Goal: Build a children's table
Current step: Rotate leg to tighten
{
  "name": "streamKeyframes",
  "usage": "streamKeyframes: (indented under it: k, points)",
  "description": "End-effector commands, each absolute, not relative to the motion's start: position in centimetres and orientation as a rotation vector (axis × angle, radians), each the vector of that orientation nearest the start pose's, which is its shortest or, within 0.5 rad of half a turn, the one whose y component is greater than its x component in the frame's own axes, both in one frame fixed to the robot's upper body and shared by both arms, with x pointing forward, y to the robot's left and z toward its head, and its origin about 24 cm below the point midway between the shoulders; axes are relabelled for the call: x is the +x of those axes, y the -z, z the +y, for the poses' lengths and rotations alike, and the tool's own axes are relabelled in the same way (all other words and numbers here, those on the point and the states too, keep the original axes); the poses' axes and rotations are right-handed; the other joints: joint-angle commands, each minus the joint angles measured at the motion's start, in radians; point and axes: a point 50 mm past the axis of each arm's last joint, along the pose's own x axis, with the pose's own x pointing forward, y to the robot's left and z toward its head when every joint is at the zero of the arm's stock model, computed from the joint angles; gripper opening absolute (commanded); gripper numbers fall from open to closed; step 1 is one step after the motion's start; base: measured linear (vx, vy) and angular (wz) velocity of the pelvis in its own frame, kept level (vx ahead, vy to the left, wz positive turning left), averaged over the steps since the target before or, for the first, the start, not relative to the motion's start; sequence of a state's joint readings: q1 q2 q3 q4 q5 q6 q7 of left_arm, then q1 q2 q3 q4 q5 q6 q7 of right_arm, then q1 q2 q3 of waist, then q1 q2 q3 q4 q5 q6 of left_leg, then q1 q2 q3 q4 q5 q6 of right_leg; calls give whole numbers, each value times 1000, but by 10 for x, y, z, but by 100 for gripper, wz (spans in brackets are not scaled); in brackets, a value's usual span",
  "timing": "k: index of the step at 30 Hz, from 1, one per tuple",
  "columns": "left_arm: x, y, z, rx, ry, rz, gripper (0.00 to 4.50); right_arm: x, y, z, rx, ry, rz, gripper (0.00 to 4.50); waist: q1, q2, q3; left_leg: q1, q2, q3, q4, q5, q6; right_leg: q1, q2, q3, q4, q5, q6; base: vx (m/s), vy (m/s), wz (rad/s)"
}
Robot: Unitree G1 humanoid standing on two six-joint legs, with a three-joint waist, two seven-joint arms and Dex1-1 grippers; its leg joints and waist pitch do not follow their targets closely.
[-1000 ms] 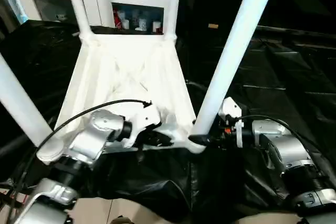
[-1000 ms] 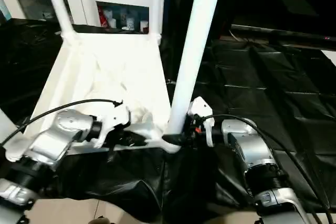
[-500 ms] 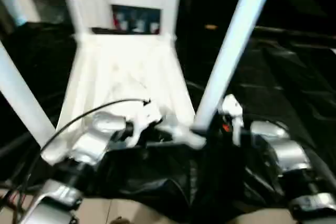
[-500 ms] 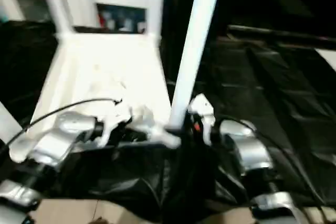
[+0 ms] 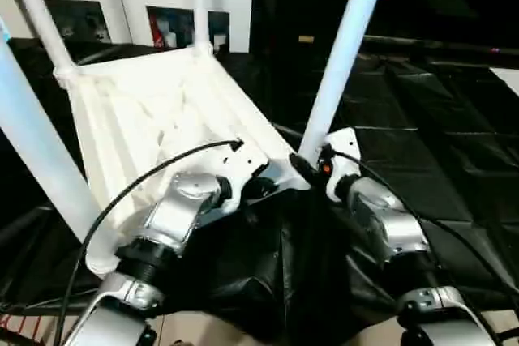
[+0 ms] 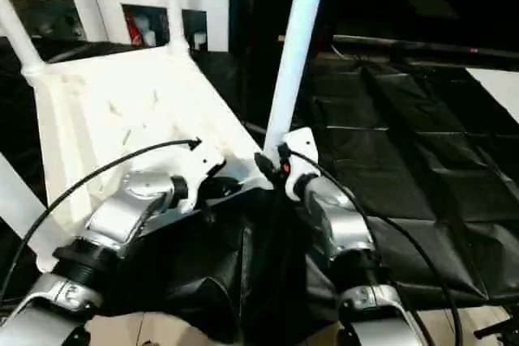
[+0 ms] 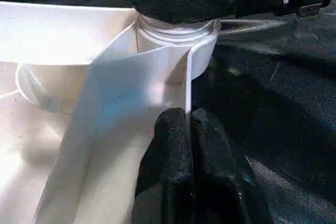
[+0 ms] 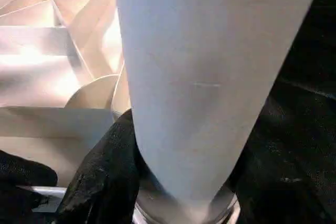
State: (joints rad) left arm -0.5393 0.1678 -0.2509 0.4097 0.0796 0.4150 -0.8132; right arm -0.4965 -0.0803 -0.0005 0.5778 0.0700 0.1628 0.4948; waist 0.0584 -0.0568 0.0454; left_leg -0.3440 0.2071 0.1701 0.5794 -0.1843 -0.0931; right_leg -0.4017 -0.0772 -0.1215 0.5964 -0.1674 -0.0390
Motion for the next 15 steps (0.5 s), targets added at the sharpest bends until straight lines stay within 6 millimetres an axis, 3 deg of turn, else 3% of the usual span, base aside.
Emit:
streamKeyframes:
  k: [1,3,5,7,8,15]
  points:
    - [312,-75,52,286,1184,285,0,316,-22,-84,66,-809,338,271,10,3,-57,-7,24,-7,-64,-202,48,55,-77,59,-91,-379,-82,0,0,0]
    - [312,-74,55,289,1192,283,0,314,-23,-86,68,-845,347,273,12,3,-58,-9,25,-7,-63,-196,60,56,-76,61,-88,-355,-89,0,0,0]
    - [310,-73,63,305,1234,285,0,310,-26,-93,17,-955,355,312,12,5,-59,-9,27,-7,-64,-178,62,57,-76,61,-84,-322,-104,0,0,0]
    - [308,-72,66,309,1259,288,0,306,-27,-97,-5,-1013,361,318,17,4,-60,-10,28,-6,-62,-171,70,60,-76,62,-79,-290,-117,0,0,0]
    - [306,-72,68,307,1284,287,0,304,-28,-100,-12,-1053,367,318,17,9,-59,-9,29,-6,-63,-172,70,59,-77,63,-79,-288,-121,0,0,0]
    - [294,-66,86,373,1418,327,0,291,-30,-123,-63,-1267,442,318,39,3,-55,-1,34,-4,-65,-200,67,54,-78,64,-83,-334,-123,0,0,0]
